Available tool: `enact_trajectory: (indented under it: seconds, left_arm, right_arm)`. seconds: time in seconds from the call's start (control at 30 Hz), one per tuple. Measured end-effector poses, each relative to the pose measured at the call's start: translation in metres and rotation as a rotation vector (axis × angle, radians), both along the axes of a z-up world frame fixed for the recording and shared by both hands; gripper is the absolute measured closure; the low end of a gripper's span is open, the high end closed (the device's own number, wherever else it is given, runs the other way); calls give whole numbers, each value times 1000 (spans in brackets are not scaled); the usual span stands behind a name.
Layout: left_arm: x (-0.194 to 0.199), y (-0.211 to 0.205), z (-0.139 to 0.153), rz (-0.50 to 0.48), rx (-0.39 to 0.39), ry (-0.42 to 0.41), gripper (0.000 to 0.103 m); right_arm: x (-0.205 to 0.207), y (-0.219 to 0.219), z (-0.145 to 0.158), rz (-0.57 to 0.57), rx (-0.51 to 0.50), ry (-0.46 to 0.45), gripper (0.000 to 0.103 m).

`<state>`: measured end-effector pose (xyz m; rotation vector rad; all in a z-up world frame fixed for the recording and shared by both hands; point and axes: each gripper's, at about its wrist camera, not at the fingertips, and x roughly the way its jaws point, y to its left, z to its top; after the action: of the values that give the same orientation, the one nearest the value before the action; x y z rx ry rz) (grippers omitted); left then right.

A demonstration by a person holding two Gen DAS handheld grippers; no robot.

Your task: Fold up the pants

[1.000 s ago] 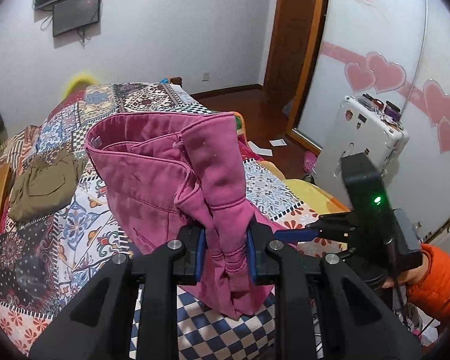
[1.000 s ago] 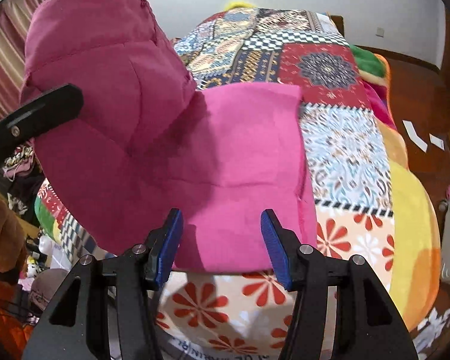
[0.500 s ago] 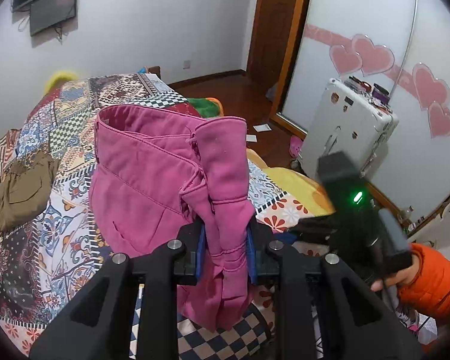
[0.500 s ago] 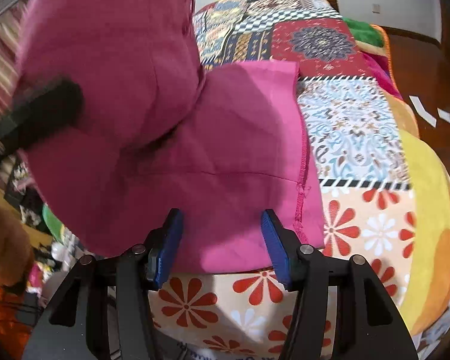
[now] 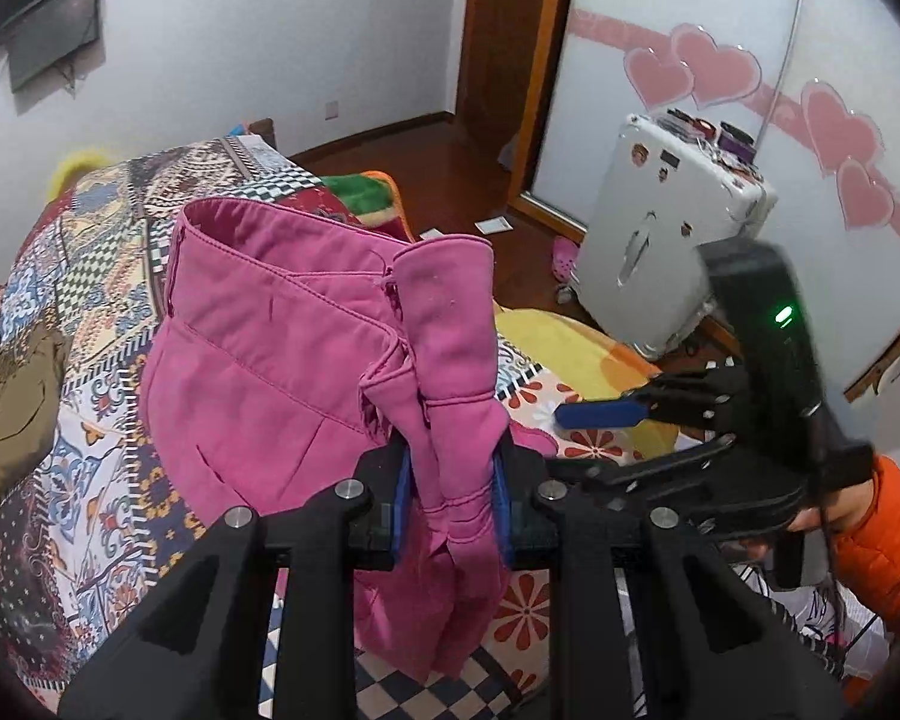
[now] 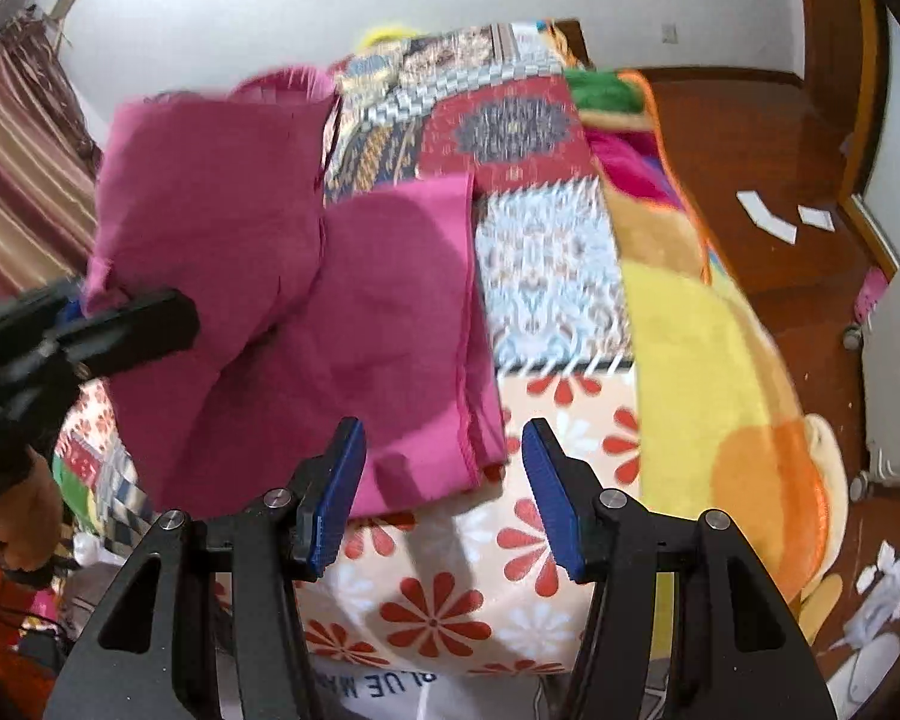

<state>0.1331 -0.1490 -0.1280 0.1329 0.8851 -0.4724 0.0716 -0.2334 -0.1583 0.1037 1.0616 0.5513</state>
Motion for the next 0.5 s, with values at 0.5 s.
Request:
enact_trajectory:
  seconds: [0.5]
  left_arm:
    - [9,-18,-40,-61,46,128,81]
  right_arm:
    - [-1,-35,10,-106,-5,-20,51]
